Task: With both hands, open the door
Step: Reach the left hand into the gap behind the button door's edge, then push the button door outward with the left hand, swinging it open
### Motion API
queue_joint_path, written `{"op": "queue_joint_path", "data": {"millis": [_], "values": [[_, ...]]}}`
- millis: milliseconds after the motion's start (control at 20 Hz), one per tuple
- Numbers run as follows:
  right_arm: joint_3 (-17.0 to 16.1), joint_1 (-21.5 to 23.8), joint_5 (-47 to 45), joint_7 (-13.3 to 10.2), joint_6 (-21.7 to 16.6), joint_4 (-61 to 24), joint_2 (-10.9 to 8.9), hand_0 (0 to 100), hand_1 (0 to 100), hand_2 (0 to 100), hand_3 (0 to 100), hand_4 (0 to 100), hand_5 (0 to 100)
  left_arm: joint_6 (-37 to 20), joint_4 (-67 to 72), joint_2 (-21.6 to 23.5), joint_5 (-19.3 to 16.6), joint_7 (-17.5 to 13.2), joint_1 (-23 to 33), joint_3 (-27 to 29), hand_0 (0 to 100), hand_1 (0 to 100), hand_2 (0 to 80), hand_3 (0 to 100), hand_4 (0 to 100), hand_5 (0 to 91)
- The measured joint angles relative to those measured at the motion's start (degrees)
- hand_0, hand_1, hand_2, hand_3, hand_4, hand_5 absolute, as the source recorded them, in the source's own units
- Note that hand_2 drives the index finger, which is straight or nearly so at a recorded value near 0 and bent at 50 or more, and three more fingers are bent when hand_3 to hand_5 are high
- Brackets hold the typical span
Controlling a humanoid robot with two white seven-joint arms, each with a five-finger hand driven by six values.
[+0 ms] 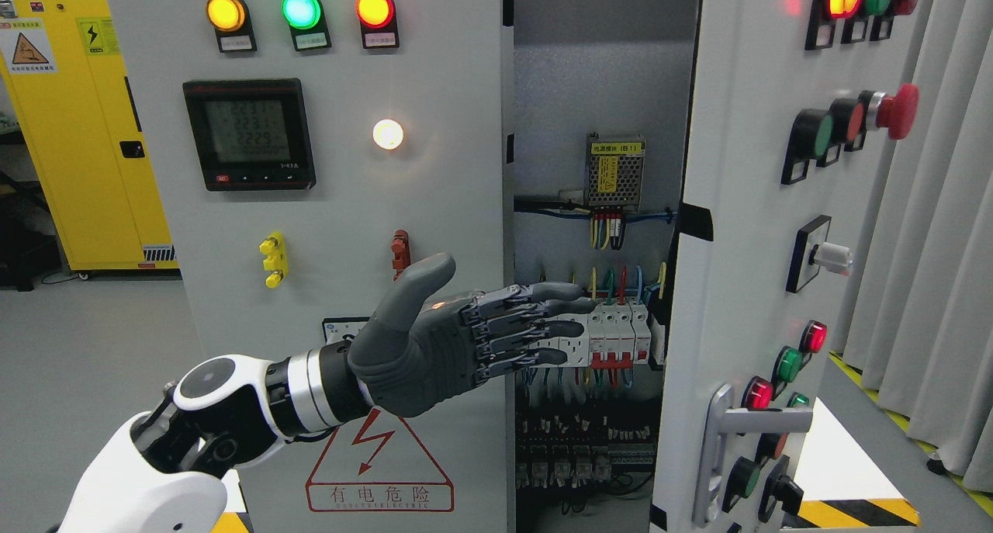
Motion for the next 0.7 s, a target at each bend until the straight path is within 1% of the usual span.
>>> {"op": "queue_joint_path", "data": {"millis": [300,701], "values": [[0.01,0.02,0.0,0.0,0.0,-0.01,0.0,22,0,0,0,0,0,1.49,3.69,-6.45,0.0,2.24,-3.6,-1.19,0,0,0.0,0,0,0.0],[0.02,0.07,0.0,-0.01,0.0,-0.01,0.0,22,0,0,0,0,0,2.75,7.2,-12.43,0.2,2.83,-6.4,-2.15,0,0,0.0,0,0,0.0]]}}
